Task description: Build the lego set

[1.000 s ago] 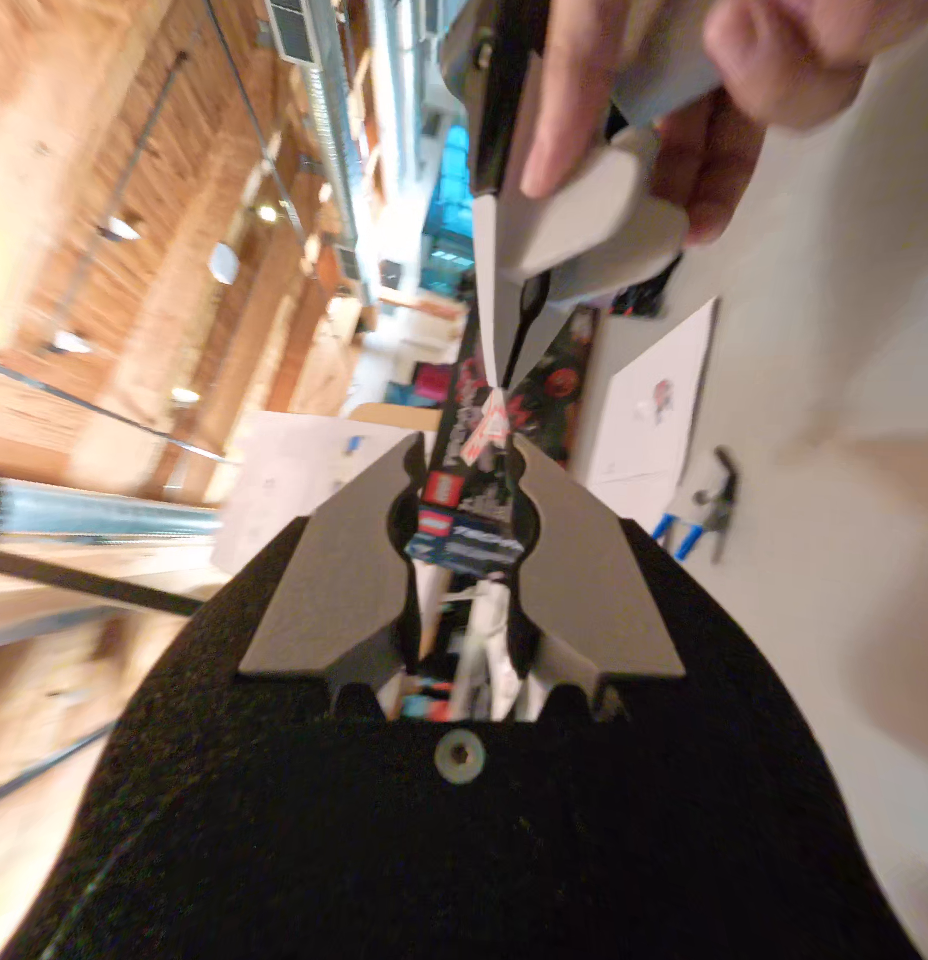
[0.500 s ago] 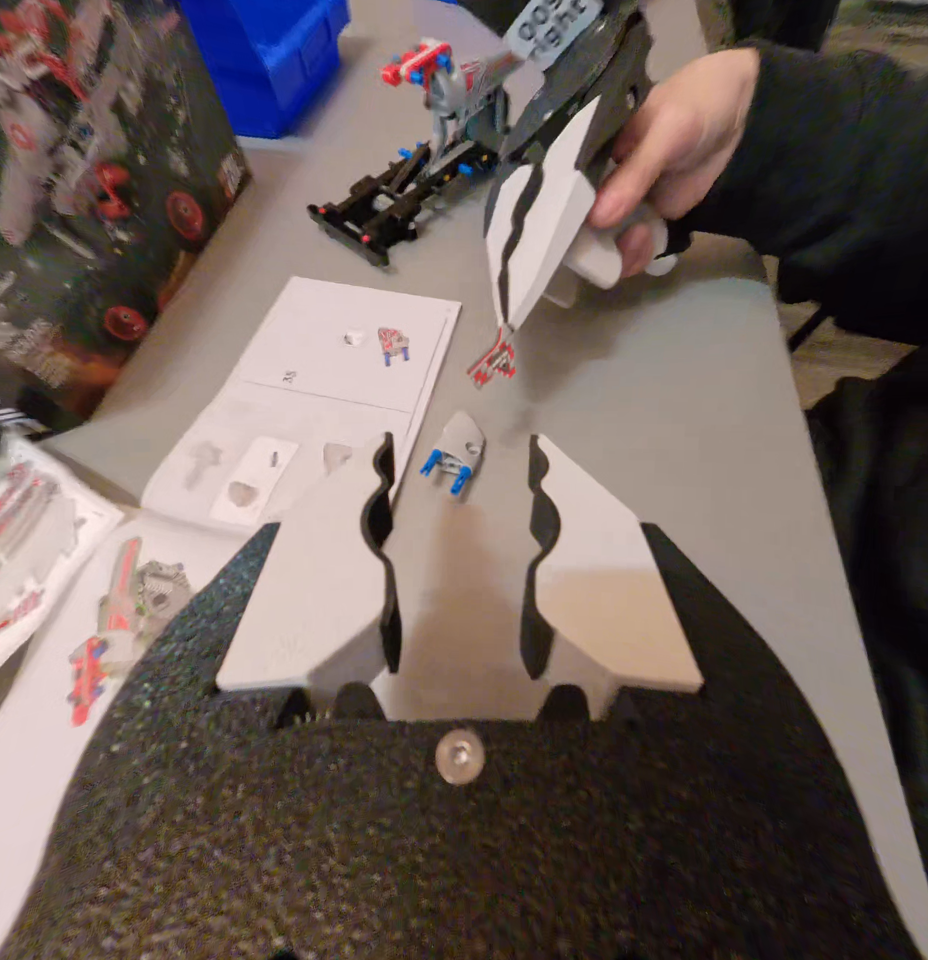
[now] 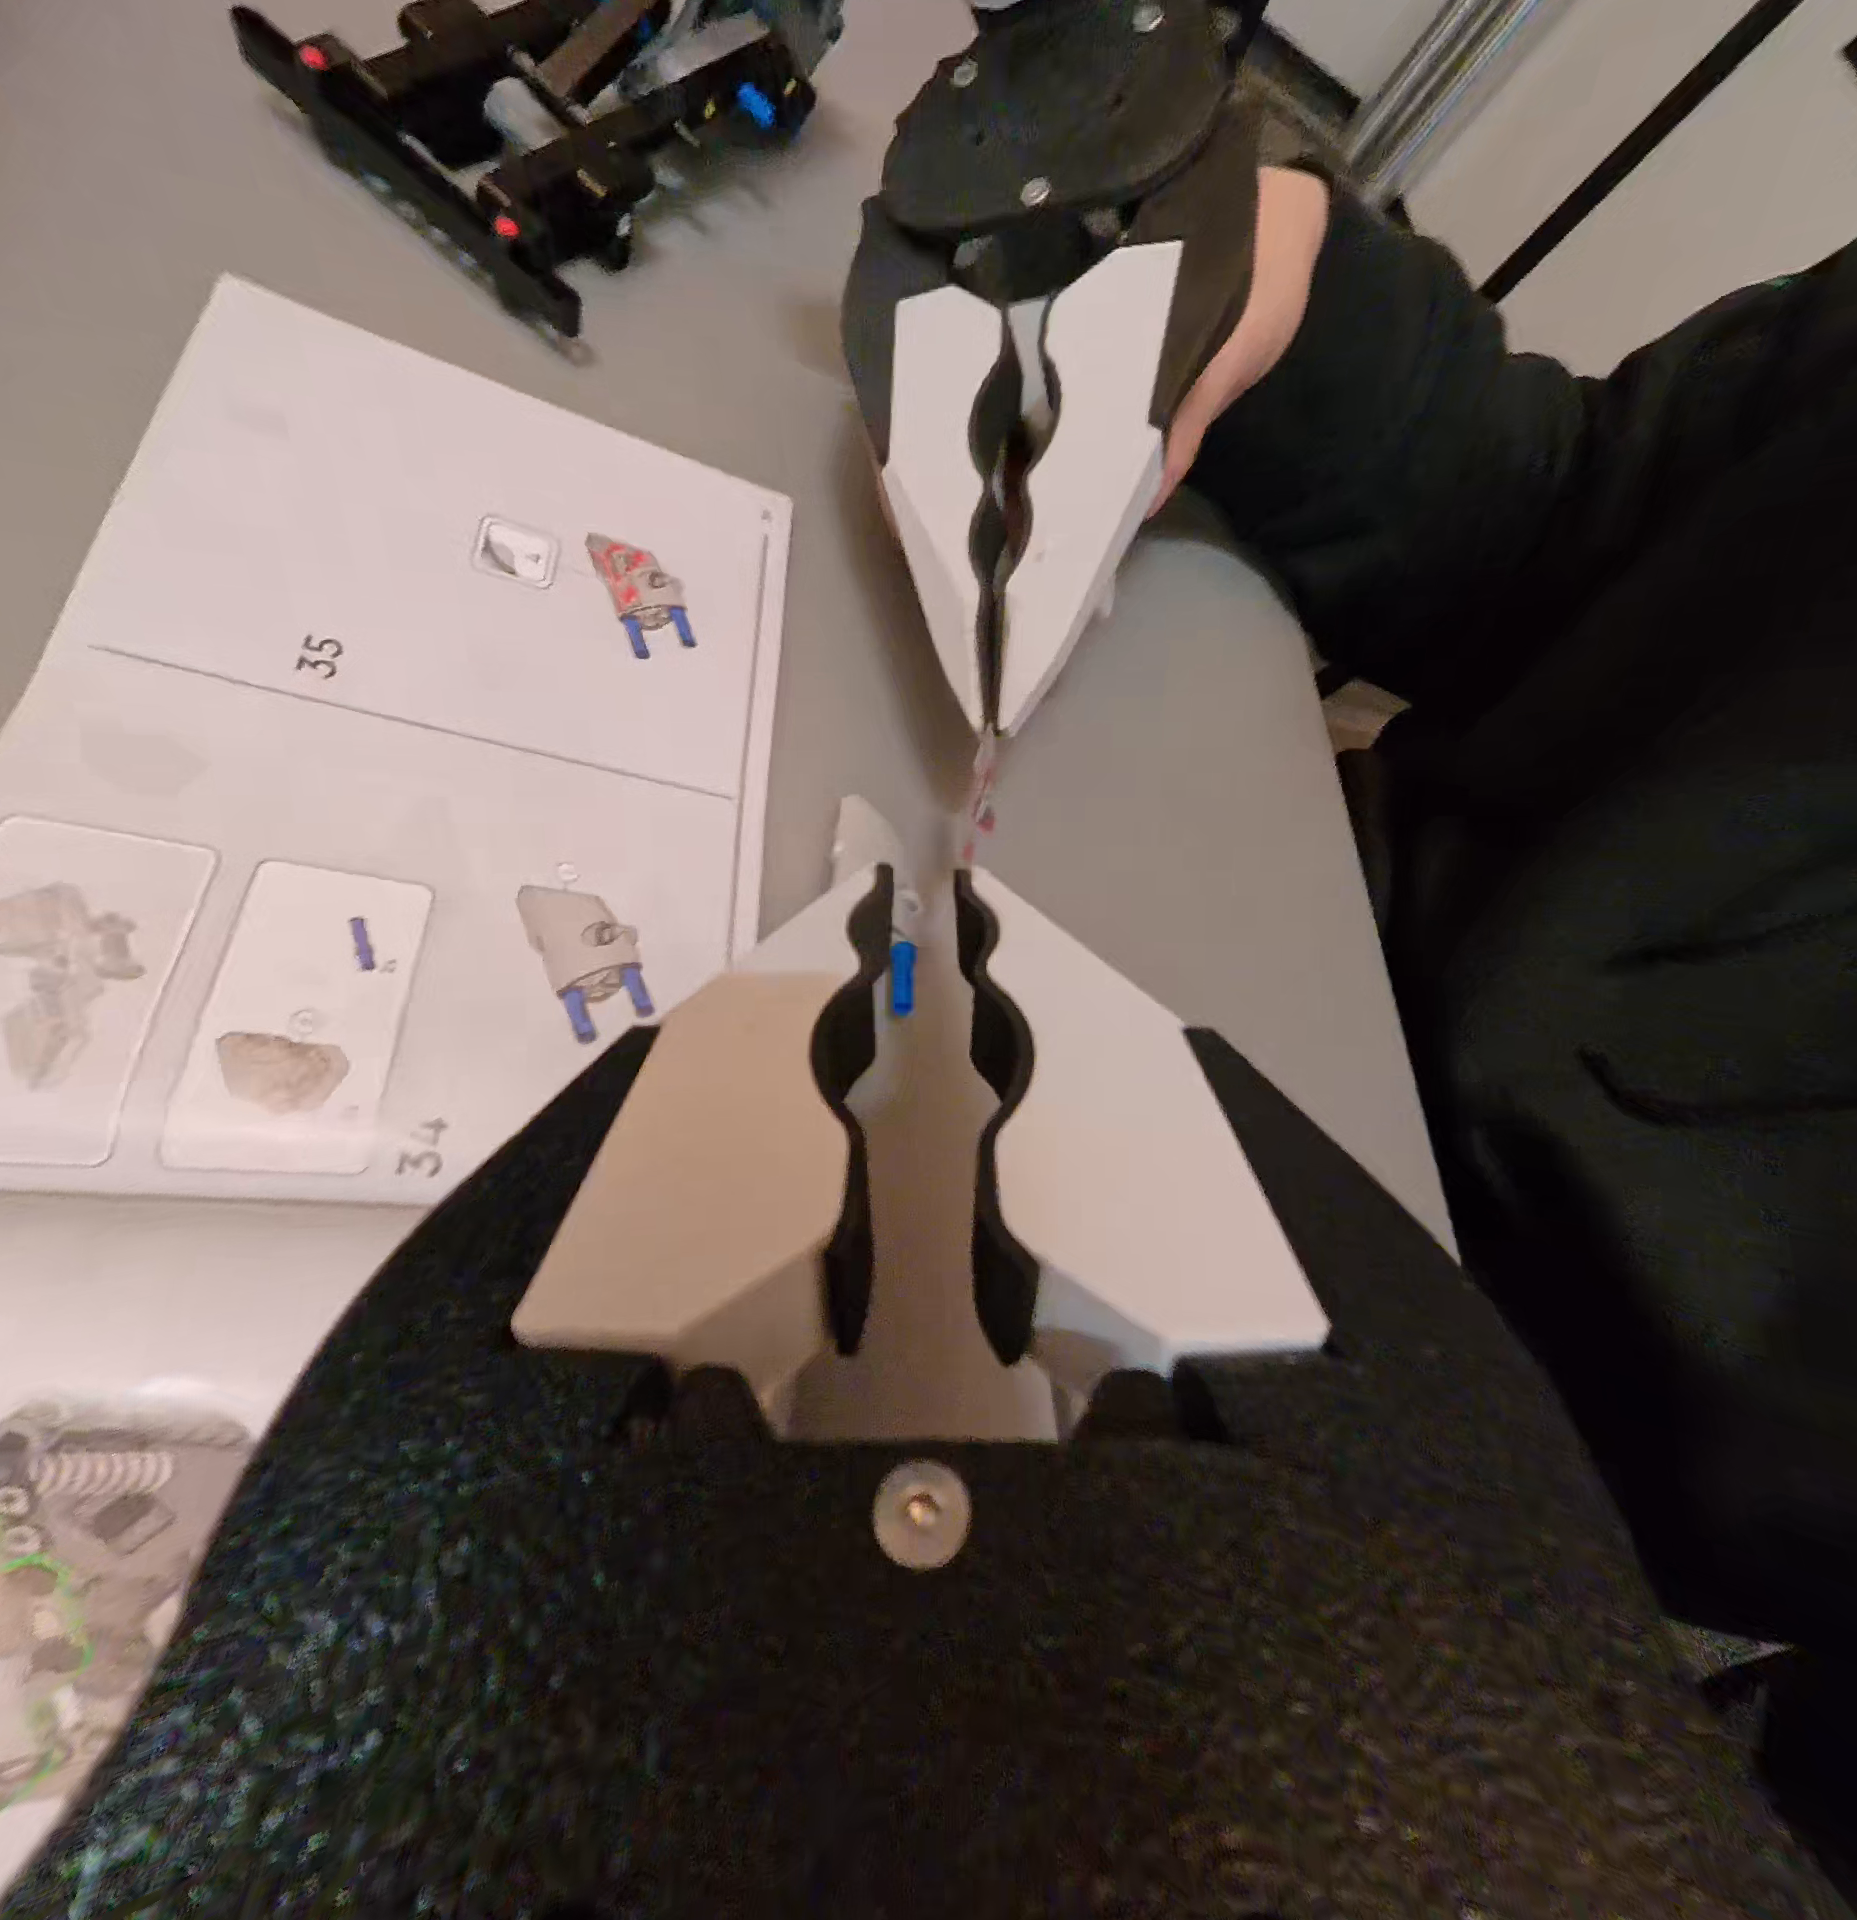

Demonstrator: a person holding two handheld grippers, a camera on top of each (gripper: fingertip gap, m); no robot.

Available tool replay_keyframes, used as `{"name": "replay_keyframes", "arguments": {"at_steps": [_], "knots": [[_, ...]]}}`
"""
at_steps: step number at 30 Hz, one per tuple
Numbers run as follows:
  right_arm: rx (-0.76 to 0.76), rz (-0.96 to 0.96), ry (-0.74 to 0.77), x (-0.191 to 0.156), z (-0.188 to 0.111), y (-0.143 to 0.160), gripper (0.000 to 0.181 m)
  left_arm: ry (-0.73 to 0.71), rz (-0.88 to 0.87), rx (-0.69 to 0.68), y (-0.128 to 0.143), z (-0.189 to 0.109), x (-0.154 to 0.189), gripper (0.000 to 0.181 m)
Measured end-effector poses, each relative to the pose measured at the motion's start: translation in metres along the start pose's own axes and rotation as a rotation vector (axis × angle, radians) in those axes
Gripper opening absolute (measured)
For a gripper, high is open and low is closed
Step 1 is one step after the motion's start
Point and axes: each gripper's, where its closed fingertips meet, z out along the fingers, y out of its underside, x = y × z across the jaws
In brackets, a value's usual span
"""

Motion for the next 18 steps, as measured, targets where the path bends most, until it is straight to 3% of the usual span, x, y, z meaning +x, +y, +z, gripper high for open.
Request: {"name": "replay_keyframes", "arguments": {"at_steps": [4,7,11,18], "knots": [[-0.004,0.076,0.017,0.009,-0.002,0.002,0.000,-0.049,0.026,-0.040,0.002,0.004,-0.007,0.014],[-0.019,0.082,0.026,0.011,-0.003,0.004,0.000,-0.165,0.164,-0.081,0.003,0.006,-0.016,0.023],[-0.006,0.111,0.016,0.013,-0.007,0.004,0.000,-0.216,0.362,-0.145,0.010,0.011,-0.009,0.034],[-0.018,0.123,0.003,0.013,-0.007,0.005,0.000,-0.327,0.528,-0.242,0.028,0.015,-0.009,0.037]]}}
